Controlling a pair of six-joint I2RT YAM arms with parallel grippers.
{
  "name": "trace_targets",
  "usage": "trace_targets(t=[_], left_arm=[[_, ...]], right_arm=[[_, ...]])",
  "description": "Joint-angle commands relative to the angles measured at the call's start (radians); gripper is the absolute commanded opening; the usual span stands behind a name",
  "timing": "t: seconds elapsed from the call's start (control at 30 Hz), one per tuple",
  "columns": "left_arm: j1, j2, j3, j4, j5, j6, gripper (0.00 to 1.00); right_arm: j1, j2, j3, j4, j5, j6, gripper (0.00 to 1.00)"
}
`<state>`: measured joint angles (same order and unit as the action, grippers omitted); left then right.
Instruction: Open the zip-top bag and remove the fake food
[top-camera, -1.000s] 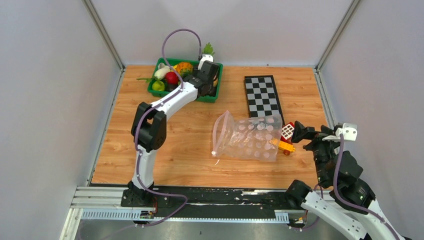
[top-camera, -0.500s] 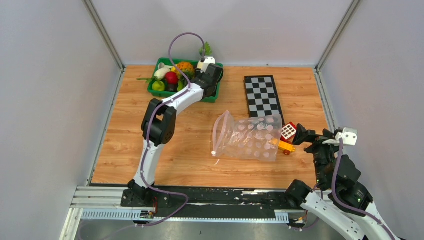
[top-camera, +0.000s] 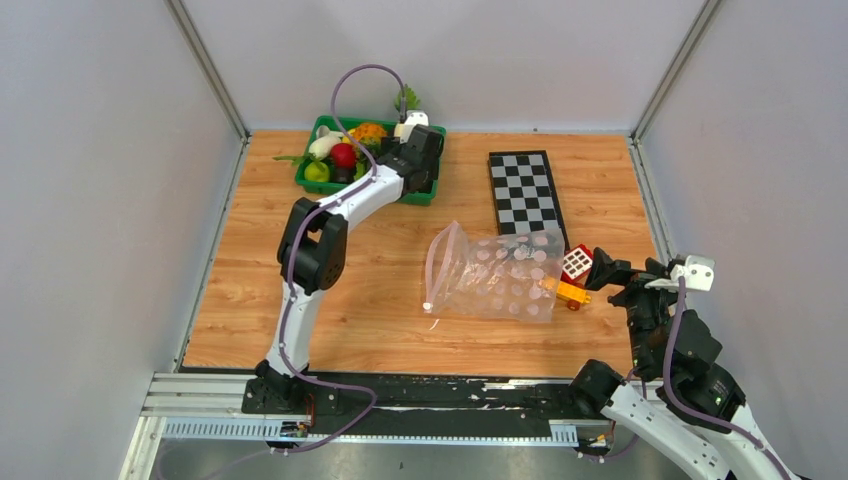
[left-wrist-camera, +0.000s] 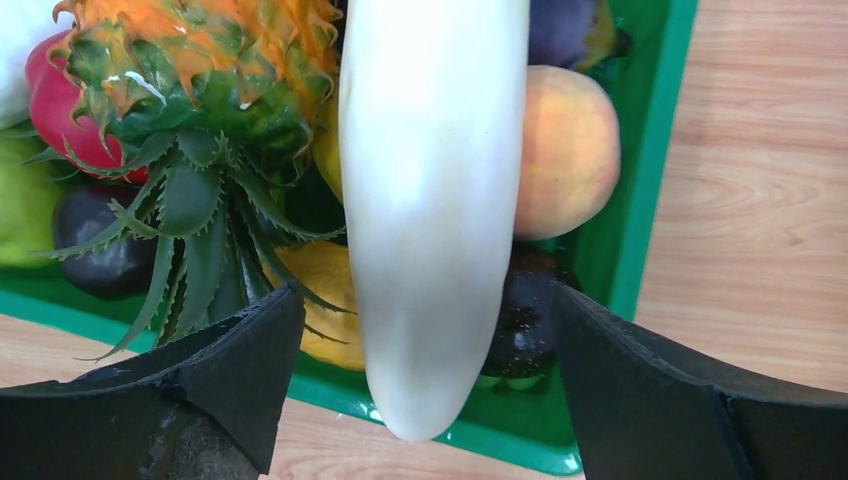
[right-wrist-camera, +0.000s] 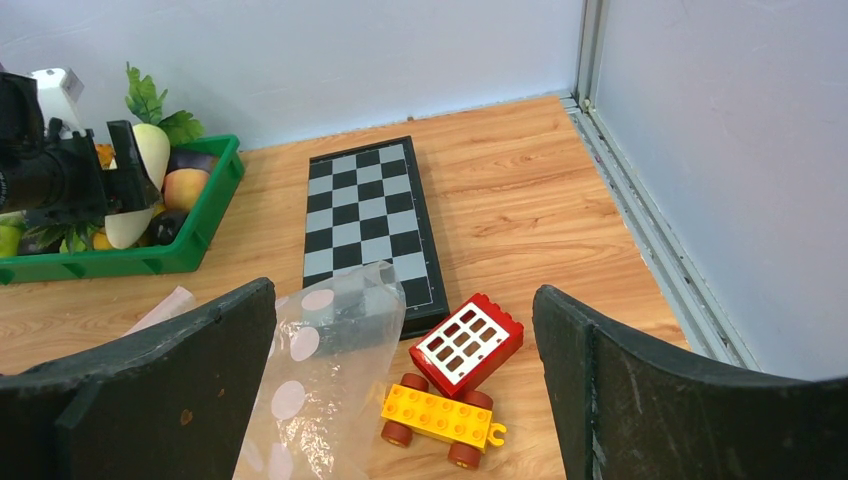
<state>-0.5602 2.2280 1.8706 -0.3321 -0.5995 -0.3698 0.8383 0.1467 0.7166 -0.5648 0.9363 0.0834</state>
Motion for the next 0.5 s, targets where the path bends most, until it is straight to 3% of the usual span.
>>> trace_targets(t=[0.0,0.23,0.47], left_arm=[[0.006,-0.141,0.001,-0.009,0.062,-0.057,1.0],[0.006,-0.397,-0.153,-0.018,0.21,-0.095,1.0],[0.006,-0.801,-0.439,-0.065,0.186,-0.081,1.0]], right_arm=[[-0.001,-0.016,-0.005,0.017,0.003,-0.018,1.0],[-0.002,-0.041,0.002,0.003,0.022,-0.013,1.0],[-0.001,-0.07,0.006,-0.007,0.05,-0.004,1.0]])
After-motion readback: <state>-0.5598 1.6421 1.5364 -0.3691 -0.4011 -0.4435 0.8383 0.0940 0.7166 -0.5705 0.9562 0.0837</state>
